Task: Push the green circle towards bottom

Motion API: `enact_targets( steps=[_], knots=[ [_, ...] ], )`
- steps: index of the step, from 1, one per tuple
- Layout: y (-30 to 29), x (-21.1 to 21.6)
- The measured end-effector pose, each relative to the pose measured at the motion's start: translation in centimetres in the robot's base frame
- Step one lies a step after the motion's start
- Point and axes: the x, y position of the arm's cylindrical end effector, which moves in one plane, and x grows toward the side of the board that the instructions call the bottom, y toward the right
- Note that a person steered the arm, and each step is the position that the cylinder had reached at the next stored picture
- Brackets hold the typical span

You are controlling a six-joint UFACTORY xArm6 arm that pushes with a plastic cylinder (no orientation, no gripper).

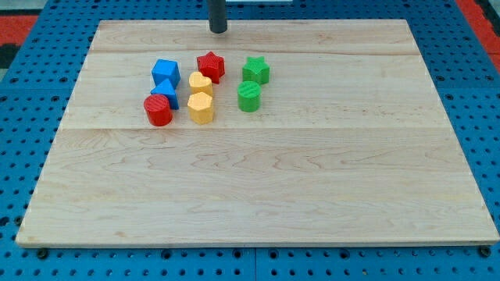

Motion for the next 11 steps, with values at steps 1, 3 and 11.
enact_targets(
  steps=[1,3,11],
  knots=[
    [0.0,0.0],
    [-0.1,-0.3],
    [-0.2,23.8]
  ],
)
